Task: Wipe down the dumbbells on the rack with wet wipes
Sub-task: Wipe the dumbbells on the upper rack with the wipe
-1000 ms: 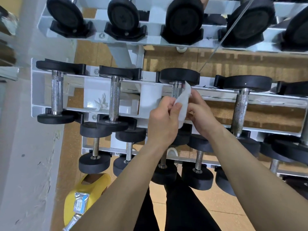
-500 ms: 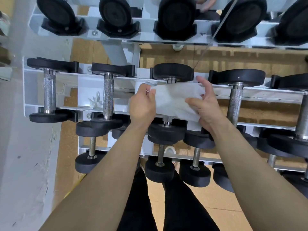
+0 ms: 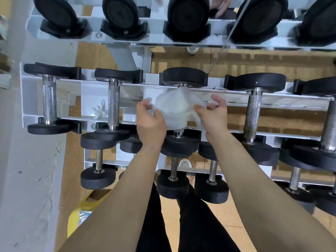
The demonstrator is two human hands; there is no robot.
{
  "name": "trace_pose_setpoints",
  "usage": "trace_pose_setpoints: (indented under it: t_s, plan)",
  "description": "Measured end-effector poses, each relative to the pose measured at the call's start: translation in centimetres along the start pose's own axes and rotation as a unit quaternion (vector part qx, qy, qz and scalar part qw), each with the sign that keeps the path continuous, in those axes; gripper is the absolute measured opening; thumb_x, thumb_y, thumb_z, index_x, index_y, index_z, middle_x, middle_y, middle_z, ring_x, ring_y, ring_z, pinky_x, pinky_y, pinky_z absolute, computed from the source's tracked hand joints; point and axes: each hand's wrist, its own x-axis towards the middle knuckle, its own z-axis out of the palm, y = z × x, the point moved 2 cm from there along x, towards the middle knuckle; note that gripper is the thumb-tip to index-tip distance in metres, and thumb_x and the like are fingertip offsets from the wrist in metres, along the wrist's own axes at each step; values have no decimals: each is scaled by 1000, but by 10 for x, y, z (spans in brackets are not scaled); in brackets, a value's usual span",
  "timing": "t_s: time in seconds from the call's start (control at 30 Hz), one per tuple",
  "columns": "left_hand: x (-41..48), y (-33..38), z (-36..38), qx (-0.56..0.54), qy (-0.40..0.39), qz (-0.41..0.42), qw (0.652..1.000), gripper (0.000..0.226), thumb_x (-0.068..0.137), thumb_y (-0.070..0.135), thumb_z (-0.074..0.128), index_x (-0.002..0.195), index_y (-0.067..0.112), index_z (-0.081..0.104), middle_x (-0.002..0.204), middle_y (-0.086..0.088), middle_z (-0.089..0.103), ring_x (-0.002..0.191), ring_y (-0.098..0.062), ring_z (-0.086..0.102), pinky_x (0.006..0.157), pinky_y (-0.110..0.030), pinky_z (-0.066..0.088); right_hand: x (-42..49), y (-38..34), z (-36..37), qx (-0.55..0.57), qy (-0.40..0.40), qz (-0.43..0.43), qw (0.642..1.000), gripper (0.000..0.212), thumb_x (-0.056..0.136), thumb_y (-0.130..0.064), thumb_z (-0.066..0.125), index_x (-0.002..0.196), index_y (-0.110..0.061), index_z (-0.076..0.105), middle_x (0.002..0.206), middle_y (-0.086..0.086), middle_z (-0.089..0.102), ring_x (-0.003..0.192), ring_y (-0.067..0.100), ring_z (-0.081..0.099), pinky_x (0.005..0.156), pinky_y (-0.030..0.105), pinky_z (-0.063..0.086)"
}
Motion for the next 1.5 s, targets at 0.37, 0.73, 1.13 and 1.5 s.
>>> trace_pose_setpoints:
  t_s: [0.37,0.73,1.13,1.5]
  plan:
    - [-33,43,47,53,-165,-68,983,57,94,46,54,137,9,46,129,-9,61,117,-29,58,101,-43,48,-5,13,-3,-262,62,-109,957,63,91,-24,70,146,-20,40,120,2,59,114,23,56,100,42,48]
    - [15,47,75,56,-188,-130,972,45,90,49,72,105,8,63,106,-10,71,99,-29,65,83,-33,52,-34,32,29,7,154,-74,985,17,98,-12,49,110,-23,55,106,-11,56,100,7,56,88,30,47]
    - [19,30,55,-115,-397,-237,879,49,84,43,78,114,7,67,93,-16,72,84,-30,69,70,-33,55,-33,29,28,-37,162,-53,985,18,98,-12,45,112,-17,55,114,-2,57,99,12,54,78,20,40]
    - [13,44,79,112,-195,-121,967,48,90,41,74,119,5,61,114,-13,69,105,-32,66,87,-36,54,-29,30,25,-69,164,-64,982,16,99,-11,45,110,-15,56,111,0,58,99,15,53,75,15,38]
